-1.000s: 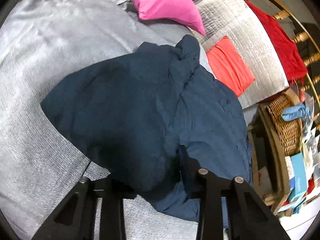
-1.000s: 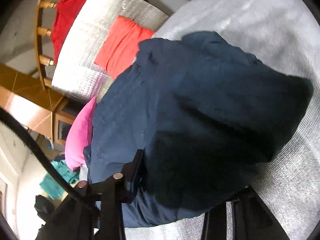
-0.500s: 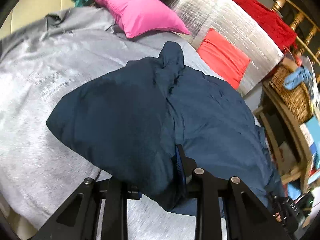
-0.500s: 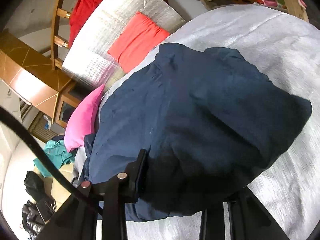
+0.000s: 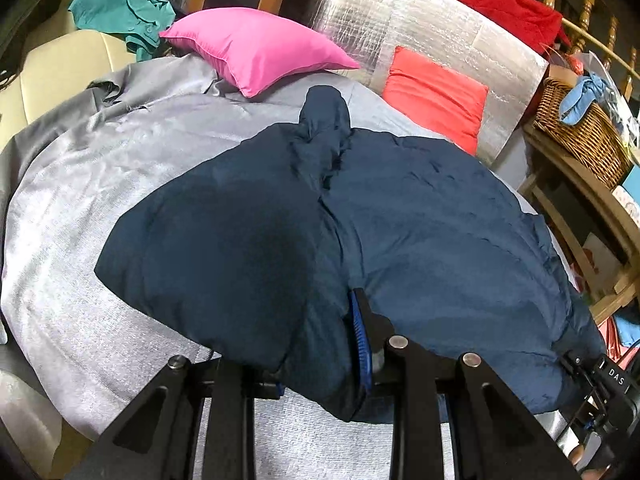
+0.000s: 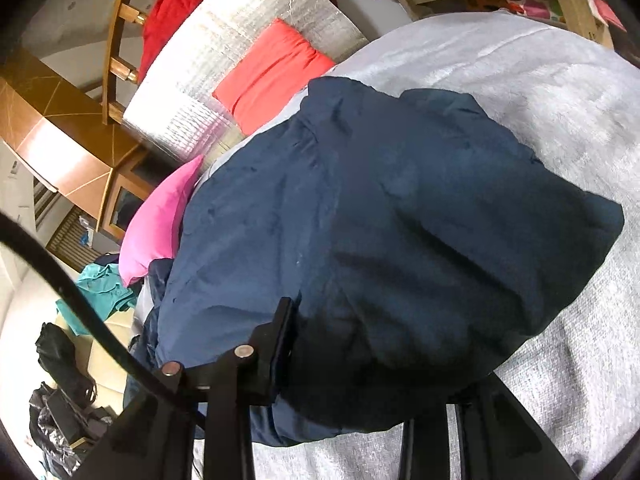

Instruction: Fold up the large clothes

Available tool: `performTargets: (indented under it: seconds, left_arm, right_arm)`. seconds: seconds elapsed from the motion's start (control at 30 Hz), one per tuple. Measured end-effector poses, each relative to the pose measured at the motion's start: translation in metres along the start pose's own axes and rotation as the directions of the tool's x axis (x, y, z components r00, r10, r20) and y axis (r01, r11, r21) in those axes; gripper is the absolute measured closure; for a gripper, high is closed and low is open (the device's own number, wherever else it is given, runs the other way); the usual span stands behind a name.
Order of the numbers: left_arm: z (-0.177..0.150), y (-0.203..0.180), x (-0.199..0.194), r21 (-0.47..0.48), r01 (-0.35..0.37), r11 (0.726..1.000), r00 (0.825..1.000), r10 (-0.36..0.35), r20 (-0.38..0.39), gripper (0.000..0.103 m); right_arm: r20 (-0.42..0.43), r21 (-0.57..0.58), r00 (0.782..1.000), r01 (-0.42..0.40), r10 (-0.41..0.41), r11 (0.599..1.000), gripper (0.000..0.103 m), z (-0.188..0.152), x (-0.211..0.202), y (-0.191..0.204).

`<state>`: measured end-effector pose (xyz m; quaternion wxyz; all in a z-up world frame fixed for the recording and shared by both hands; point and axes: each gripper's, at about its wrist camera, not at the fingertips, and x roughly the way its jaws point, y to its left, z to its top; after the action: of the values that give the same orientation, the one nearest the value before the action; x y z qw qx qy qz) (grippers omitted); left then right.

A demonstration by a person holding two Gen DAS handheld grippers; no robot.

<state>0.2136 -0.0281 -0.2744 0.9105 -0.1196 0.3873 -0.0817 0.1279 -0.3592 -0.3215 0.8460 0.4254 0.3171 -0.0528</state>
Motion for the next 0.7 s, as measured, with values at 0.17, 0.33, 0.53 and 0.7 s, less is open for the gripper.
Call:
performTargets:
  seconds: [0.17,0.33,0.53,0.7]
  left_arm:
    - [0.0,0.002,0.001,0.003,-0.003,1.0,1.0,0.003,-0.011,0.071]
    - [0.0,0.001,0.0,0.022,-0.023,0.999,0.999,0.023,-0.031,0.066]
    - [-0.006,0.004,-0.012,0.037,-0.069,0.997,0.997,0.07,-0.034,0.05]
    - [-0.012,0.006,-0.027,0.045,-0.084,0.995,0.996,0.086,-0.04,0.046]
  right_arm:
    - [-0.033,0.023,0.999,-0.009,0.009,1.0,0.061,-0.001,0.0,-0.004]
    - [-0.047,0.02,0.999,0.007,-0.006,1.0,0.055,-0.004,-0.007,-0.007]
    - [-0.077,0.014,0.997,0.01,-0.009,1.0,0.049,-0.014,-0.022,-0.013]
    - [-0.104,-0.046,0.995,-0.004,-0.001,0.999,0.049,-0.025,-0.039,-0.005]
